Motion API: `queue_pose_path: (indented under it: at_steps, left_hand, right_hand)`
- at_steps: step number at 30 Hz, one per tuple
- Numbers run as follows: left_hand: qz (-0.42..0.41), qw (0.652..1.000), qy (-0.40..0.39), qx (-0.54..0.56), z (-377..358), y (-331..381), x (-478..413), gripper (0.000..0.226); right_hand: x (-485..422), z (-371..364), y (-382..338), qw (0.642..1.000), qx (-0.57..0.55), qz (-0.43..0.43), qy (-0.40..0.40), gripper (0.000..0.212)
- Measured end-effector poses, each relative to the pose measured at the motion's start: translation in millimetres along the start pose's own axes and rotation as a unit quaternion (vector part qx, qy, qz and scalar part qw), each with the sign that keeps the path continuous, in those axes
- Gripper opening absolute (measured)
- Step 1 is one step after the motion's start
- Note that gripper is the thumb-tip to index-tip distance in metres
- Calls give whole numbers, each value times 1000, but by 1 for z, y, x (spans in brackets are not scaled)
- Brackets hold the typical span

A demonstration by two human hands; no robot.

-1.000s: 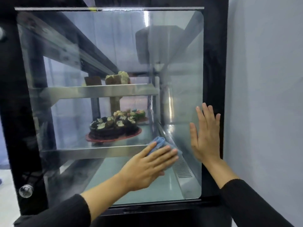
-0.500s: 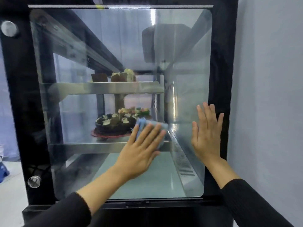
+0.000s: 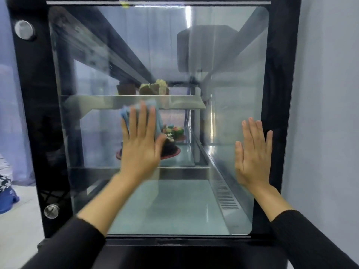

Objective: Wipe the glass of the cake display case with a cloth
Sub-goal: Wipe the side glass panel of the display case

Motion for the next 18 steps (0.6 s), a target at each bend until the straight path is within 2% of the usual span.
queue_pose_path:
  at_steps: [3, 5, 7, 11, 13, 16, 18]
  left_hand:
    - [-117, 989, -85, -6, -38, 47, 116, 65]
    - [-166, 978, -124, -20, -44, 44, 138, 63]
    - [-138, 984, -106, -38, -31, 12, 98, 66]
    - [55, 998, -34, -21, 25, -93, -14, 69]
    - [105, 994, -17, -12, 41, -125, -31, 68]
    - [87, 996, -16, -9, 33, -122, 9, 68]
    - [83, 995, -63, 7, 8, -102, 86, 69]
  right_hand:
    - [3, 2, -3, 1000, -15, -9, 4, 51]
    - [9, 4, -5, 999, -33, -18, 5, 49]
    - [19, 3, -8, 999, -41, -16, -4, 50]
    - [38, 0, -8, 999, -28, -16, -19, 54]
    - [41, 0, -7, 999, -23, -17, -20, 54]
    - [42, 1, -8, 999, -23, -15, -20, 55]
    - [46, 1, -6, 999, -26, -18, -22, 55]
Point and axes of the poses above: each hand's wrist, its own x-axis away from the middle knuckle, its own z-axis out of the back of the hand, y = z × x, the point moved 10 cm from there along -x, towards the middle knuckle, and after that the axes turned 6 degrees about -z, right-handed, at the moved point
